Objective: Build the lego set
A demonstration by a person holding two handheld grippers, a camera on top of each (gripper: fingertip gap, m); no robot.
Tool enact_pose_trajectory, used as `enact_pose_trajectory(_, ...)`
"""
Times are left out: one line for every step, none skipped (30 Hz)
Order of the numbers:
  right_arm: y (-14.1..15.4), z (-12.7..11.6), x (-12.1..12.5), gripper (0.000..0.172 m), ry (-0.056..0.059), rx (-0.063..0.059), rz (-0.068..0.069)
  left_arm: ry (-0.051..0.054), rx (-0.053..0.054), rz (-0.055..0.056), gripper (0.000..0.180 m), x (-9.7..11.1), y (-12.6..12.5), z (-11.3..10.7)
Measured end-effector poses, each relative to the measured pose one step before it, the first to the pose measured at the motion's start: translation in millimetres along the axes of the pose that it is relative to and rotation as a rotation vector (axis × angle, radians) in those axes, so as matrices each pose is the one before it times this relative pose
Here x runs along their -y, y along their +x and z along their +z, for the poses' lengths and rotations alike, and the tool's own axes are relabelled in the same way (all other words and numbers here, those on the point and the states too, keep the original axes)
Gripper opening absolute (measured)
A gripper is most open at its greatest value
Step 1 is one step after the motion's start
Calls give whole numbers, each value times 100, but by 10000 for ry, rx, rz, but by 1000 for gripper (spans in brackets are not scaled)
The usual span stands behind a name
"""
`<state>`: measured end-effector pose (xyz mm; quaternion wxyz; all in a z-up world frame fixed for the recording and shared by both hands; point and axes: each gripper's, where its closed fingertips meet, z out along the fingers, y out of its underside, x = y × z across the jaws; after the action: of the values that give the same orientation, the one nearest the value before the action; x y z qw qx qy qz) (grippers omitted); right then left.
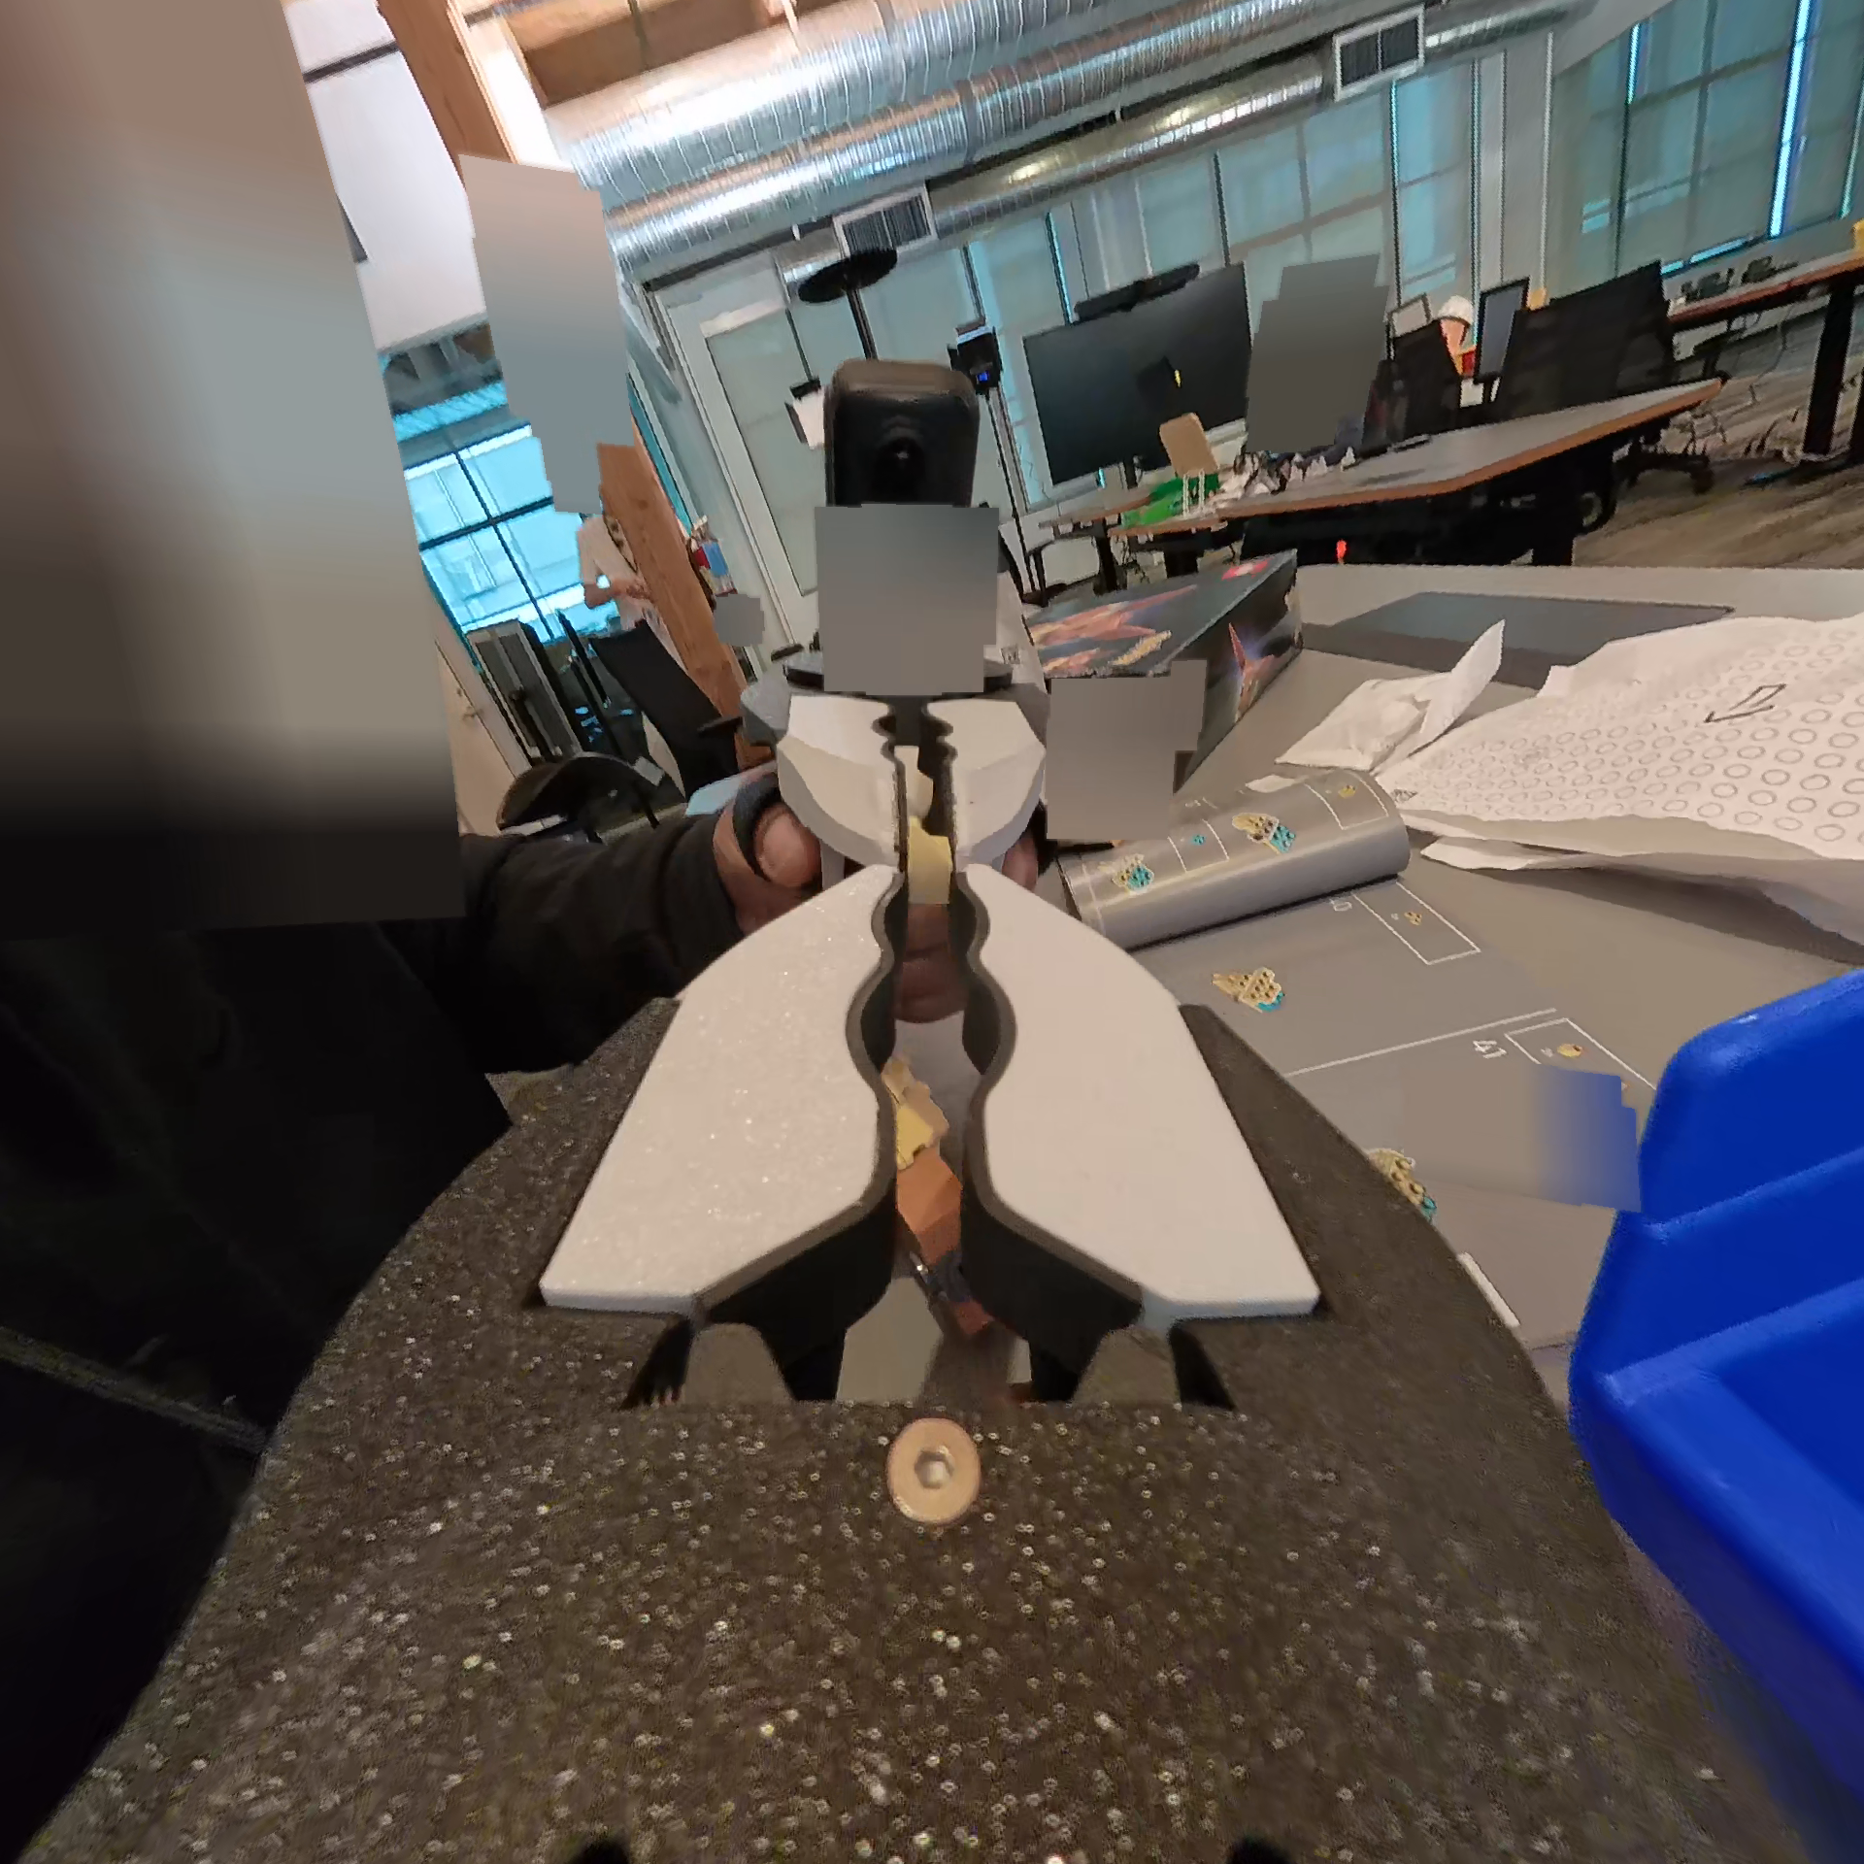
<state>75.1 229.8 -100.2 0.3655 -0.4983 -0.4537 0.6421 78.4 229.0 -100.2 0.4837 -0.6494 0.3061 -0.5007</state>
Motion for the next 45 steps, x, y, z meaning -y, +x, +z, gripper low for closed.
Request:
enact_pose_trajectory(55, 7, -203, 8, -194, -17, -6, -151, -4, -58, 7, -177, -50, -23)
enact_pose_trajectory(50, 10, -227, 8, -215, -16, 7, -175, -17, -84, 7, -221, -54, -8)
enact_pose_trajectory(47, 13, -230, 8, -220, -29, -10, -176, -4, -60, 7, -217, -67, -15)
enact_pose_trajectory(45, 33, -244, 8, -223, -34, -13, -188, 6, -46, 7, -239, -66, -12)
enact_pose_trajectory(21, 16, -231, 8, -213, -10, -1, -182, 2, -33, 7, -231, -37, -7)
enact_pose_trajectory(10, 22, -219, 8, -206, 10, 24, -184, -5, -24, 7, -226, -16, 6)
enact_pose_trajectory(14, 24, -219, 8, -196, 0, 13, -187, 14, -7, 7, -222, -37, 9)
enact_pose_trajectory(13, 25, -227, 8, -200, -5, -2, -176, 20, 10, 7, -212, -13, 23)
enact_pose_trajectory(2, 17, -172, 8, -161, -9, -10, -134, 26, 22, 7, -173, -25, 22)
enact_pose_trajectory(-18, 6, -147, 8, -139, 14, 13, -88, 7, 13, 7, -127, 5, 35)
enact_pose_trajectory(-38, 7, -138, 8, -125, 30, 14, -82, -24, -7, 7, -120, 32, 28)
enact_pose_trajectory(-63, 0, -144, 8, -136, 46, 2, -72, -41, 17, 7, -106, 61, 37)
enact_pose_trajectory(-53, 4, -195, 8, -171, 30, -28, -131, -33, 16, 7, -177, 45, 49)
enact_pose_trajectory(-34, 15, -201, 8, -175, 1, -67, -129, -3, 31, 7, -176, 29, 51)
enact_pose_trajectory(-56, 17, -215, 7, -188, 11, -65, -156, -13, 27, 7, -220, 37, 66)
enact_pose_trajectory(-42, 7, -147, 7, -127, 5, -48, -112, -5, 45, 7, -151, 37, 38)
enact_pose_trajectory(-56, 22, -137, 7, -117, 14, -23, -99, -19, 13, 7, -123, 46, 35)
enact_pose_trajectory(-35, 23, -117, 7, -115, -3, -43, -110, -8, 16, 7, -149, 33, 27)
enact_pose_trajectory(7, 34, -158, 7, -140, -36, -69, -131, 15, 16, 7, -165, -11, 26)
enact_pose_trajectory(-6, 46, -161, 7, -144, -38, -71, -124, 31, 32, 7, -173, -15, 46)
enact_pose_trajectory(9, 34, -156, 7, -132, -31, -35, -131, 20, 19, 7, -180, -11, 48)
enact_pose_trajectory(49, 39, -135, 7, -101, -46, 7, -86, 48, 19, 7, -132, -52, 41)
enact_pose_trajectory(47, 10, -96, 7, -79, -31, 34, -54, 35, 7, 7, -105, -59, 47)
enact_pose_trajectory(16, 21, -102, 7, -93, -13, 21, -58, -1, -9, 7, -102, -18, 48)
enact_pose_trajectory(17, 20, -111, 7, -94, -24, -4, -54, 1, 1, 7, -109, -23, 52)
enact_pose_trajectory(7, 22, -114, 7, -95, -23, -5, -65, 4, 5, 7, -116, -15, 49)
enact_pose_trajectory(10, 30, -120, 7, -97, -13, -7, -79, 8, 34, 7, -127, -9, 59)
enact_pose_trajectory(22, 27, -159, 7, -113, -21, -14, -101, 31, 54, 7, -144, -20, 73)
enact_pose_trajectory(36, 40, -167, 7, -125, -36, -15, -109, 57, 49, 7, -165, -51, 93)
enact_pose_trajectory(54, 37, -176, 7, -132, -49, -30, -125, 68, 57, 7, -177, -54, 84)
enact_pose_trajectory(43, 39, -155, 7, -109, -49, -33, -104, 69, 64, 7, -133, -56, 83)
enact_pose_trajectory(42, 36, -110, 7, -83, -38, -20, -83, 59, 51, 7, -120, -44, 74)
enact_pose_trajectory(41, -5, -15, 7, -11, -29, -18, -7, 42, 38, 7, -14, -33, 23)
enact_pose_trajectory(-15, -47, 81, 7, 53, 10, 8, 76, -13, -10, 7, 102, 6, -30)
enact_pose_trajectory(-10, -64, 147, 7, 95, 19, 21, 106, -37, -28, 7, 141, 28, -56)
enact_pose_trajectory(44, -65, 201, 7, 156, -20, 17, 136, -4, -24, 7, 179, -27, -75)
enact_pose_trajectory(1, -65, 270, 8, 216, 8, 43, 185, -38, -47, 7, 247, -11, -135)
enact_pose_trajectory(-96, -50, 305, 8, 243, 78, 82, 233, -117, -79, 7, 309, 78, -154)
enact_pose_trajectory(-79, -28, 300, 8, 232, 83, 120, 226, -128, -101, 7, 299, 83, -126)
enact_pose_trajectory(-13, -28, 249, 8, 188, 40, 117, 199, -70, -82, 7, 235, 13, -101)
enact_pose_trajectory(-1, -29, 143, 8, 119, 24, 78, 154, -61, -67, 7, 166, 3, -59)
enact_pose_trajectory(20, -32, 92, 8, 65, 2, 37, 116, -50, -74, 7, 94, -21, -3)
enact_pose_trajectory(20, -20, 43, 8, 37, -6, 10, 85, -47, -82, 7, 35, -19, 19)
enact_pose_trajectory(12, -6, 4, 8, 15, -7, -6, 69, -52, -81, 7, 19, -22, 8)
enact_pose_trajectory(36, -15, 23, 9, 22, -24, -3, 53, -40, -70, 7, 16, -23, 8)
